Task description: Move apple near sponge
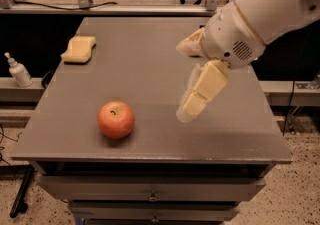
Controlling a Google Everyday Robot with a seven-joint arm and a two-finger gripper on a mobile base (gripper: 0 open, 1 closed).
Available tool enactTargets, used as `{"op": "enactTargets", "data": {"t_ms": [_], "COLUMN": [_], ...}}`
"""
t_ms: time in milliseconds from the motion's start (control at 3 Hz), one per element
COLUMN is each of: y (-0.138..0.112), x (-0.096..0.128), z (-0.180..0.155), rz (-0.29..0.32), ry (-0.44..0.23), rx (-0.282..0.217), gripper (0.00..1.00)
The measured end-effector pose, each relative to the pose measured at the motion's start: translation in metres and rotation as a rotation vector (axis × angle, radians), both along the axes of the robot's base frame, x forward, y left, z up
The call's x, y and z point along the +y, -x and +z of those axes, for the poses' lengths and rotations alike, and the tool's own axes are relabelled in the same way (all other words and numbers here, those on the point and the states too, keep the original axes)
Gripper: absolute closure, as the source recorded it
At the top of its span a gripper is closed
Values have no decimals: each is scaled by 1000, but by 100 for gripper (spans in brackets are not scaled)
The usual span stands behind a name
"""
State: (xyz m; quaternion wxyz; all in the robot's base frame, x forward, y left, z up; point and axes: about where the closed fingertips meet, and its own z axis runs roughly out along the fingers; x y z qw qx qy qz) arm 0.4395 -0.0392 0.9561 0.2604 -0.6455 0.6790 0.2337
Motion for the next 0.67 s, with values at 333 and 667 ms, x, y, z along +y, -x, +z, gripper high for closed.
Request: {"op": "enactTargets", "data": {"t_ms": [333, 667], "y": [29, 43], "x": [36, 69], "z": [-18, -33], "rz": [41, 40], "ry": [-114, -200], "rx": [90, 103], "gripper": [0, 0]}}
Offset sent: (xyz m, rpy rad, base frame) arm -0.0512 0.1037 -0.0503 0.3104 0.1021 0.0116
